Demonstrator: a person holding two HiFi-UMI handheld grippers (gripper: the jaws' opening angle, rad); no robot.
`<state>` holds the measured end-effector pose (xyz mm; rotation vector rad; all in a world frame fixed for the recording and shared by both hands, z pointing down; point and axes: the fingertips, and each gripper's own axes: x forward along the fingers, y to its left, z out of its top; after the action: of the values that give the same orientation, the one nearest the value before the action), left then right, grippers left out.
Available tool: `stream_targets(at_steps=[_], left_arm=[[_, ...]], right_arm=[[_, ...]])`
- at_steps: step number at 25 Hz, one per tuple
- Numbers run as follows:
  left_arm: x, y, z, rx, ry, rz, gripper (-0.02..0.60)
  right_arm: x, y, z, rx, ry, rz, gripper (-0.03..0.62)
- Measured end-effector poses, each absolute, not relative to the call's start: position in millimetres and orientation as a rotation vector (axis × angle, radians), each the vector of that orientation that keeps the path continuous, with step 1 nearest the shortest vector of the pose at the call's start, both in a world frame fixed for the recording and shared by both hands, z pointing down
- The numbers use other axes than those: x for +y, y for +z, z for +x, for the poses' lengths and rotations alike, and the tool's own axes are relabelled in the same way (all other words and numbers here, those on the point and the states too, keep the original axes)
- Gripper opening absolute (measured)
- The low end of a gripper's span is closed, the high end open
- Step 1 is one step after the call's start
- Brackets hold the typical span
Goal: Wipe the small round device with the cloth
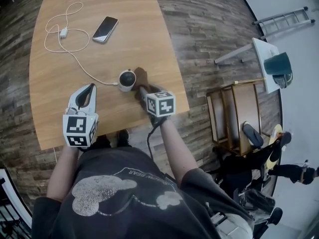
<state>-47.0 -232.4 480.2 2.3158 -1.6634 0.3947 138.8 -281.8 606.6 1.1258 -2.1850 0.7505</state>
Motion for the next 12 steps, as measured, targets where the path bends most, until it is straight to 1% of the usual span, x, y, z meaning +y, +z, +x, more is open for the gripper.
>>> stream_targets(at_steps=[6, 12], left_arm=[[-236, 481, -62, -1.64, 0.37, 2.33, 0.018], [-248, 472, -72, -1.61, 0.359, 2.412, 0.019]], right_arm=[[-294, 557, 154, -2.289, 0.676, 1.264, 0.074], [-307, 507, 138, -2.378, 0.515, 1.196, 0.074]])
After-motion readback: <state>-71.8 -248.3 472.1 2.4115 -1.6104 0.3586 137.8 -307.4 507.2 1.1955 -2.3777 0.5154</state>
